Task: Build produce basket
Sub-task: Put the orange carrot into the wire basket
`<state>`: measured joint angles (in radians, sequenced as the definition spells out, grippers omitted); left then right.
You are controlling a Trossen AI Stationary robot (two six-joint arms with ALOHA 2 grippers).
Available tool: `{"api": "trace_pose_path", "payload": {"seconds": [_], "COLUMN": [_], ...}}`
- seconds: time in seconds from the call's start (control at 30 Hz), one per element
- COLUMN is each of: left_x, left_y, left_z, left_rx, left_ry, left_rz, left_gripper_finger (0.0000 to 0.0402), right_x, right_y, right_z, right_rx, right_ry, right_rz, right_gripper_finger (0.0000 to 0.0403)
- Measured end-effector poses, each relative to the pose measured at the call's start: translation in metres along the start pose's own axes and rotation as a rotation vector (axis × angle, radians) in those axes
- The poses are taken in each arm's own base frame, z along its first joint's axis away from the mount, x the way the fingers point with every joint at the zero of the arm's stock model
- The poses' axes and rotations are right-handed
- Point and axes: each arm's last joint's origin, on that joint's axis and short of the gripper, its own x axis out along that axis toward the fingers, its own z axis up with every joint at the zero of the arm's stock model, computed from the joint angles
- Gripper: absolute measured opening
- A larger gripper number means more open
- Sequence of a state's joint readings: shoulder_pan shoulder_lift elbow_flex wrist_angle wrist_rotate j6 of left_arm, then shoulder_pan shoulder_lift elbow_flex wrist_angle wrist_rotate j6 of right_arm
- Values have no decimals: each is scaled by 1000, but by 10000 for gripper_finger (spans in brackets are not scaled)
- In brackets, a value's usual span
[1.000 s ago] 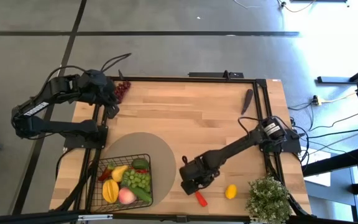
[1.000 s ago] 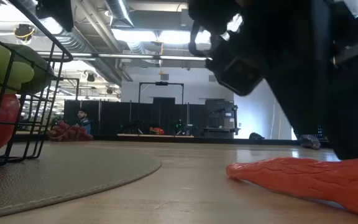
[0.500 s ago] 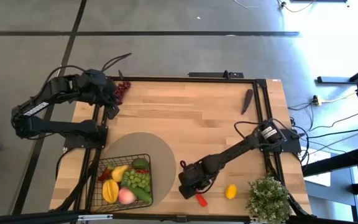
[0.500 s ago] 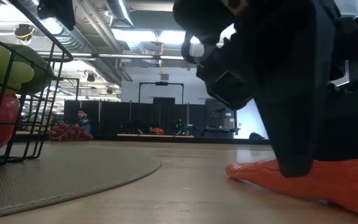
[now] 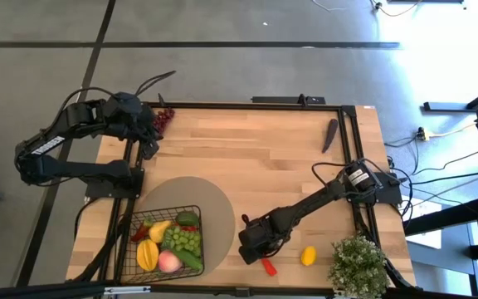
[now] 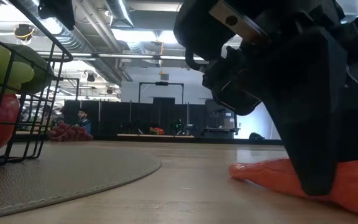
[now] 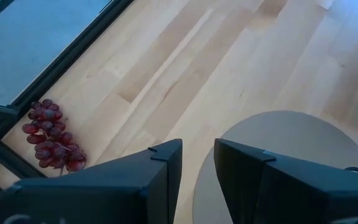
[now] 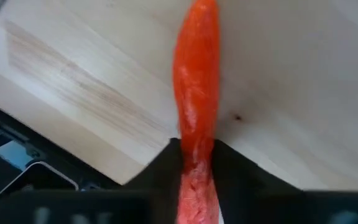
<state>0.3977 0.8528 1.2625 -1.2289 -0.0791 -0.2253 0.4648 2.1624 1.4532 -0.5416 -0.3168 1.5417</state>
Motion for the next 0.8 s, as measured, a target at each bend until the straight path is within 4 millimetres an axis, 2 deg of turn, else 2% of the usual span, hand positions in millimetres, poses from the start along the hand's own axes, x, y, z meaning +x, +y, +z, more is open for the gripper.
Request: {"api": "trace_pose_path", "payload": {"seconds": [0.1,0.17,0.37,0.57,0.8], "left_x": [0,0,0,0,-1], "left_y": [0,0,0,0,0], "left_z": [0,0,0,0,0], "left_rx": [0,0,1,27,30], "left_ry": [0,0,0,0,-2], "left_rz": [0,0,0,0,0], "left_gripper_finger": [84,84,84,84,84], "right_x": [0,-2,-21,-61,-113], "right_y": [0,2,20,33,53], "right_z": [0,0,11,27,45], "right_rx": [-3,-20,-86,-135,-226], "right_ry": [-10,-26,-84,-138,-211], "right_rz": [1,4,5,-72,-33], "right_gripper_finger": [35,15,23,6,6]}}
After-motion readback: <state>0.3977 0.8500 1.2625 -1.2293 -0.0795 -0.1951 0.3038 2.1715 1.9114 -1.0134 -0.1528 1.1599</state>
